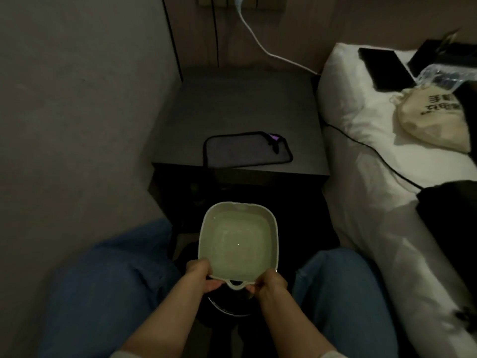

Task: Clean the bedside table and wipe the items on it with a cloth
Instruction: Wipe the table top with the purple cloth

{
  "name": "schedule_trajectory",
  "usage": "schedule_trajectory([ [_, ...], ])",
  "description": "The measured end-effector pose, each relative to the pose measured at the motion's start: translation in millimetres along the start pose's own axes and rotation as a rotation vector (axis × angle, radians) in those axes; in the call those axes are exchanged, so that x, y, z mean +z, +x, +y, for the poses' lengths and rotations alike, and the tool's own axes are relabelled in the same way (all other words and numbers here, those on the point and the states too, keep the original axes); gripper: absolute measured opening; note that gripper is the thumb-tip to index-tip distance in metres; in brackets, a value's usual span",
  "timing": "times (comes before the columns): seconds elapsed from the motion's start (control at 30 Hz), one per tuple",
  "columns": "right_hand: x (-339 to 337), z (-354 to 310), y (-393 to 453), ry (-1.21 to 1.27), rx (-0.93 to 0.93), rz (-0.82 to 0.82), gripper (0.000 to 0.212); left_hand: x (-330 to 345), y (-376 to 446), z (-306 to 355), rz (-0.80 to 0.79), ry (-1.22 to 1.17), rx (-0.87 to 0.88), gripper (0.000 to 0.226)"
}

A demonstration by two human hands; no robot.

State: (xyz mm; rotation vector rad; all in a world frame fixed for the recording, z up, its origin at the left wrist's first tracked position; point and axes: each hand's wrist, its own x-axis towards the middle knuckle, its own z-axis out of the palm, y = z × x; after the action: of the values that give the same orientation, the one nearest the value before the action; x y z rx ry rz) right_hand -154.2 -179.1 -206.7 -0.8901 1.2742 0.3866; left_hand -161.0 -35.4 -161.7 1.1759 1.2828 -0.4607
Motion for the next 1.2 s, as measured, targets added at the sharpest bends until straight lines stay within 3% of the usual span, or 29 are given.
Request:
schedule_trajectory([
  [0.4, -31, 49, 11, -0.004, 0.055, -0.061, 0.039, -13, 0, -39, 0.029, -0.037, -0.095, 0.043],
  [0.8, -52, 61, 23, -0.008, 0.089, -0.050, 0.040, -2, 15, -68, -0.001, -0.037, -0.069, 0.047],
  [0.93, -52, 60, 27, -0.028, 0.092, -0.054, 0.041, 1, 18, -73, 0.064, -0.021, 0.000, 0.041],
  [1.2, -47, 66, 30, -0.015, 0.043, 0.035, 0.045, -1, 33, -87, 0.143, -0.022, -0.002, 0.061],
])
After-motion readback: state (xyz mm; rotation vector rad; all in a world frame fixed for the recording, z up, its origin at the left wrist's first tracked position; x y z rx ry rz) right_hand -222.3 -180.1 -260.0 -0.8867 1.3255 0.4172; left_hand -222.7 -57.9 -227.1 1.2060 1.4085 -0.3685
